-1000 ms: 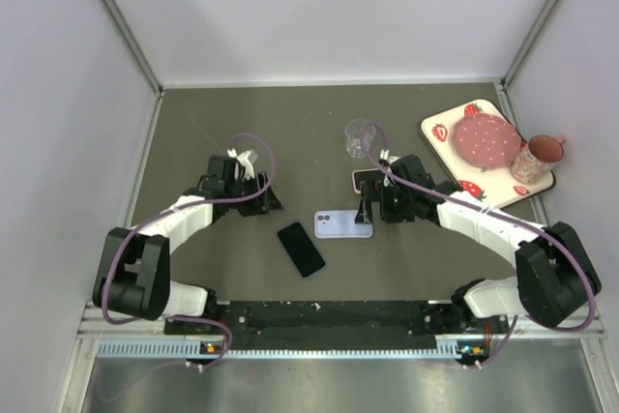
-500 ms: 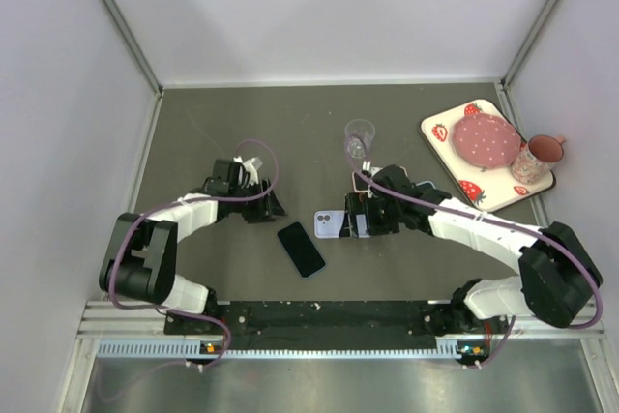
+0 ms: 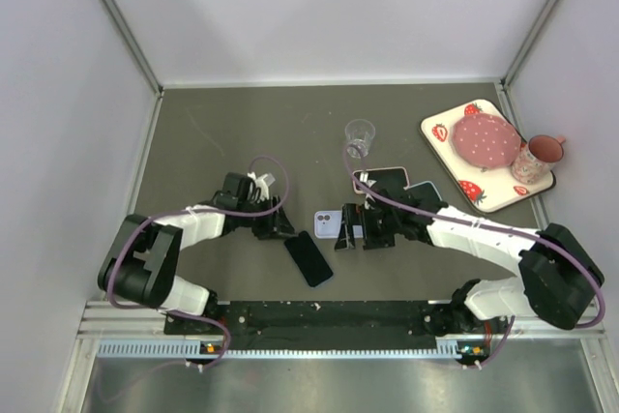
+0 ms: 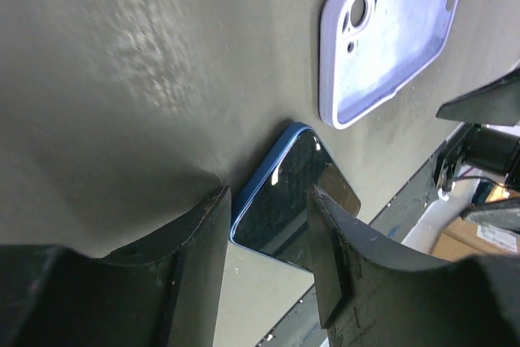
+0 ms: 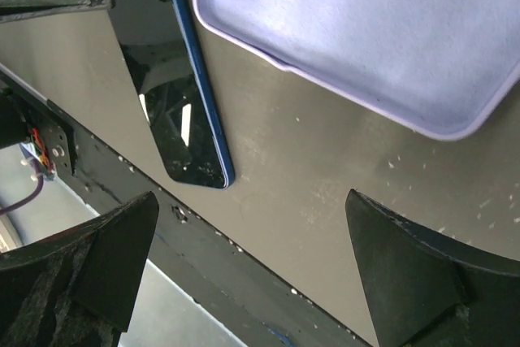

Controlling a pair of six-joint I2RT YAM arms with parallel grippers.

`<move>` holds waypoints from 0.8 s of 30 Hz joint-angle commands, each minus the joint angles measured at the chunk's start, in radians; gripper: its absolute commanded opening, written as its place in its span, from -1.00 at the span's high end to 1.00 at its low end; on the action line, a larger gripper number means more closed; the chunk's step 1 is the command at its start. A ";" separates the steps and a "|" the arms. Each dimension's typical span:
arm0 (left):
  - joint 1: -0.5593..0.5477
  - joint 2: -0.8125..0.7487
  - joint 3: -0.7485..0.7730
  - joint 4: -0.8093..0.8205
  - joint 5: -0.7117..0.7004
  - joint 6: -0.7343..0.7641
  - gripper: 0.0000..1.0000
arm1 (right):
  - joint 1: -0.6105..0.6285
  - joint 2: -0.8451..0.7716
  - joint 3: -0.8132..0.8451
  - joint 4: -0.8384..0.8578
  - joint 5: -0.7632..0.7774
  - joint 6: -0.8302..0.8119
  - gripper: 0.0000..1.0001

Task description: Put the phone into the phone case

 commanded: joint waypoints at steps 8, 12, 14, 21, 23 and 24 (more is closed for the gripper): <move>-0.129 -0.098 -0.122 -0.029 -0.101 -0.112 0.05 | 0.013 -0.087 -0.077 -0.002 -0.041 0.035 -0.98; -0.139 -0.118 -0.140 -0.028 -0.116 -0.142 0.07 | 0.038 -0.124 -0.106 0.001 -0.096 0.034 -0.97; -0.149 -0.147 -0.160 -0.025 -0.130 -0.156 0.07 | 0.064 -0.142 -0.118 0.000 -0.123 0.055 -0.97; -0.178 -0.218 -0.186 -0.028 -0.170 -0.204 0.07 | 0.113 -0.136 -0.221 0.090 -0.205 0.219 -0.94; -0.189 -0.225 -0.186 -0.029 -0.181 -0.208 0.07 | 0.125 -0.125 -0.244 0.151 -0.216 0.254 -0.94; -0.202 -0.227 -0.186 -0.031 -0.184 -0.218 0.07 | 0.130 -0.118 -0.256 0.194 -0.217 0.274 -0.94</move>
